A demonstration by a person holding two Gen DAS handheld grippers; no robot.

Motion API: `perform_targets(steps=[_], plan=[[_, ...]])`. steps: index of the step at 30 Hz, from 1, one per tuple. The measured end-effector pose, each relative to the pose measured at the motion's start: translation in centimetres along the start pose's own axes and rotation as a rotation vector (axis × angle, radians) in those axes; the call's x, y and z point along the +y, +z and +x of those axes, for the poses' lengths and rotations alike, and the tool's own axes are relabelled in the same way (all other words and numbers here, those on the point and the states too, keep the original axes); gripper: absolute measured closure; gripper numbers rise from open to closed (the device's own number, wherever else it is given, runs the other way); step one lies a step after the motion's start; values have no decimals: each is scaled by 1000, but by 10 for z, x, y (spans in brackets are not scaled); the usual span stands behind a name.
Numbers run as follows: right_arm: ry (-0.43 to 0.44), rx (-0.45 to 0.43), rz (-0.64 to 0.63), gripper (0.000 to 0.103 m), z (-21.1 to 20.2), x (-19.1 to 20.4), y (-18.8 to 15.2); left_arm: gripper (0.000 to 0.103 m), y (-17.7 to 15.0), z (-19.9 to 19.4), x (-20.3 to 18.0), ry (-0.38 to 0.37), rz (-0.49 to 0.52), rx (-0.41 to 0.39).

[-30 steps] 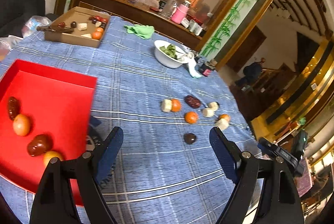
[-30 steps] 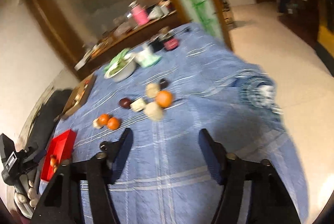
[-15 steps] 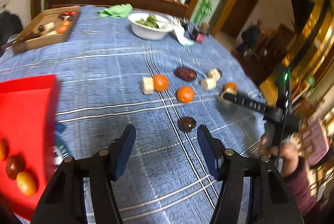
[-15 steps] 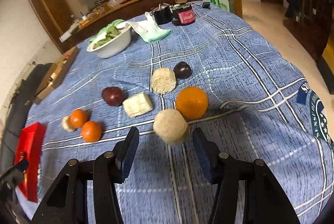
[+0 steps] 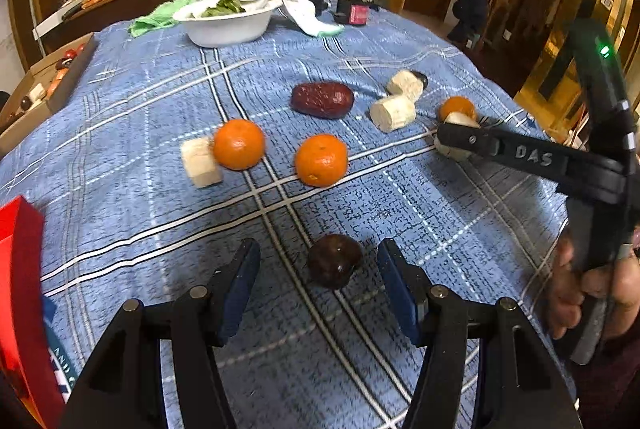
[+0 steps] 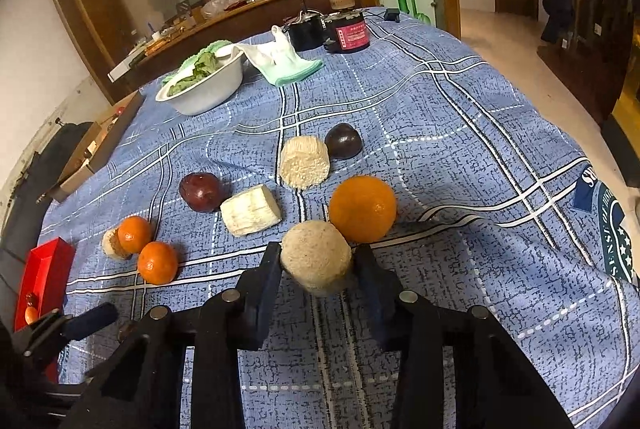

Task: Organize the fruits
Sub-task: 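Grasp the beige round yam piece with the right tool while the left tool grasps a dark plum, then release the plum from the left tool into the red tray while the right tool drops the yam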

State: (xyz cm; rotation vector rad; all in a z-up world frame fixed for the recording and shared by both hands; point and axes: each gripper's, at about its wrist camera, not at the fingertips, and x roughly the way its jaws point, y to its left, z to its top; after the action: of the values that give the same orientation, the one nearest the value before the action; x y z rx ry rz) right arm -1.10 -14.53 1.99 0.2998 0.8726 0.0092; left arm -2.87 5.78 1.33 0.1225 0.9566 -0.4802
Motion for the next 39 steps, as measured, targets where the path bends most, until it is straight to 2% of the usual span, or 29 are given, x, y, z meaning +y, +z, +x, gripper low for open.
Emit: perform_targets(steps=[1,3,4,5,14,22,26,34,39], plan=[[3,-1,2,63,0,0,0,45,0,0,-2,11,12,-13],[9,-3,4,63,-1,-1,0,58,0,0,-4,23,30,-17],[9,-4,2,63,-2,-1,0,72,0,0,-5,17,36,-21],[9,-4,0,63,-2,0,-1,80,0,0,-5,-4,35,-23],[14,-20,1,63,-8,-1,-2,80,-1,-10,10,-81,-49,-100],[11,-29,-3,63,-9,-1,-3,80,-1,-16,20,-139,-99,-123],[-7,-35,-6,64,-8,0,-3,80,-1,-19,28,-191,-130,-134],[-107,-86,-38,64,-12,10,-5,80,-2,-11,32,-278,-159,-92],[-120,-82,-34,64,-10,10,-4,80,-3,-8,34,-299,-172,-76]])
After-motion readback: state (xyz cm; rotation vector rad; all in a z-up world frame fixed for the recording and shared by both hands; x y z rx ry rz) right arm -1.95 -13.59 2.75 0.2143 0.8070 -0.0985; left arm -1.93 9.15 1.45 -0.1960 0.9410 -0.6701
